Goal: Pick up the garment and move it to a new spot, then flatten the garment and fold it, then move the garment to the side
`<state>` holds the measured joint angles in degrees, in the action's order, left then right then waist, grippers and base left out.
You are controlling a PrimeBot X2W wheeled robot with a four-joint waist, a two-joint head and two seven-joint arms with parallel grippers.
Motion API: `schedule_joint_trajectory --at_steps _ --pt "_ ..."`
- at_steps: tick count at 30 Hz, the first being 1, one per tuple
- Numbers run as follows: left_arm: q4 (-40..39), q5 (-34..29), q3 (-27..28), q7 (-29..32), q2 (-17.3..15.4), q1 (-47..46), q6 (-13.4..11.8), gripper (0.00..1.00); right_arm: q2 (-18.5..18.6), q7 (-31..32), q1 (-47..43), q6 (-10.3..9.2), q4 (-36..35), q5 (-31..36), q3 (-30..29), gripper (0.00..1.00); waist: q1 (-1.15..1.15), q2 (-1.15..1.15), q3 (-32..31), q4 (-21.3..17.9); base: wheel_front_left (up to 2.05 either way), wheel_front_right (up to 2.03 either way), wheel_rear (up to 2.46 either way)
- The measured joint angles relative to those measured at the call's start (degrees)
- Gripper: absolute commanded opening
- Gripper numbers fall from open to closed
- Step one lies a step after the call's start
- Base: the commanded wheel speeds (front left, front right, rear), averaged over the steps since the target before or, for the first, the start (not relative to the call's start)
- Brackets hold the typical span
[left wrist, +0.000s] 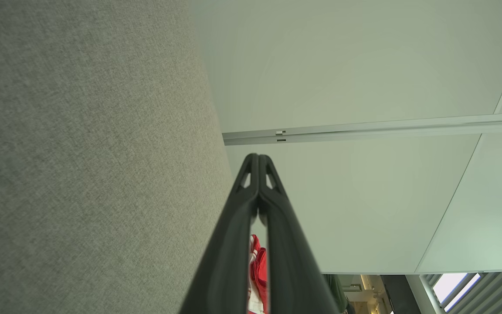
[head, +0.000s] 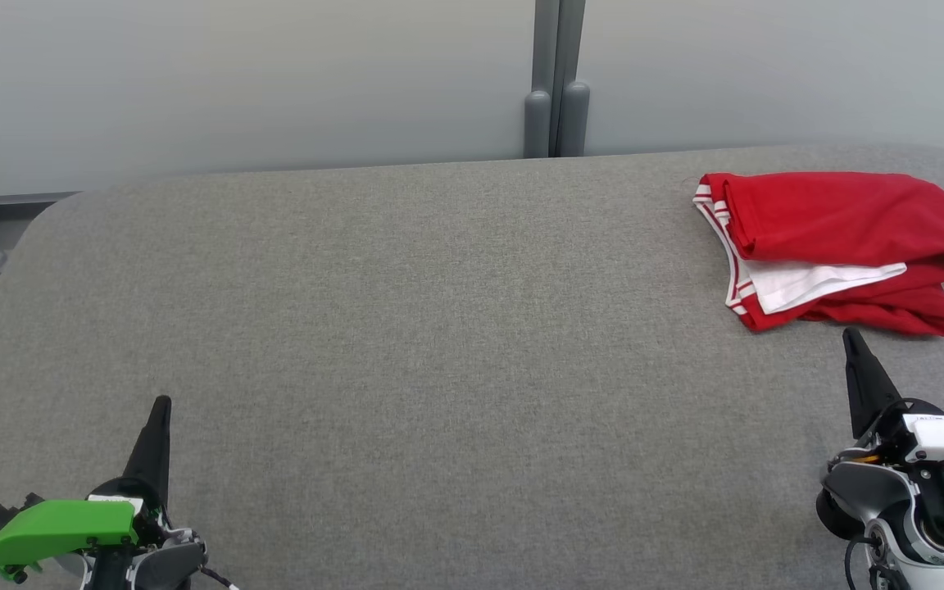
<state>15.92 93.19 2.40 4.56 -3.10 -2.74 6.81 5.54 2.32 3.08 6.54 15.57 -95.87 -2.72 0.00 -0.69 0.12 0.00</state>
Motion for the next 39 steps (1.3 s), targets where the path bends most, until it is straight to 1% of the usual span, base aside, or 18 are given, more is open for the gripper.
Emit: schedule_joint_trajectory --at_steps 39 --pt "0.1 0.0 0.2 0.0 0.0 -0.5 0.0 0.0 -0.1 0.0 0.0 0.0 0.2 0.0 -0.2 0.0 0.0 0.0 0.0 0.0 0.0 0.0 0.0"
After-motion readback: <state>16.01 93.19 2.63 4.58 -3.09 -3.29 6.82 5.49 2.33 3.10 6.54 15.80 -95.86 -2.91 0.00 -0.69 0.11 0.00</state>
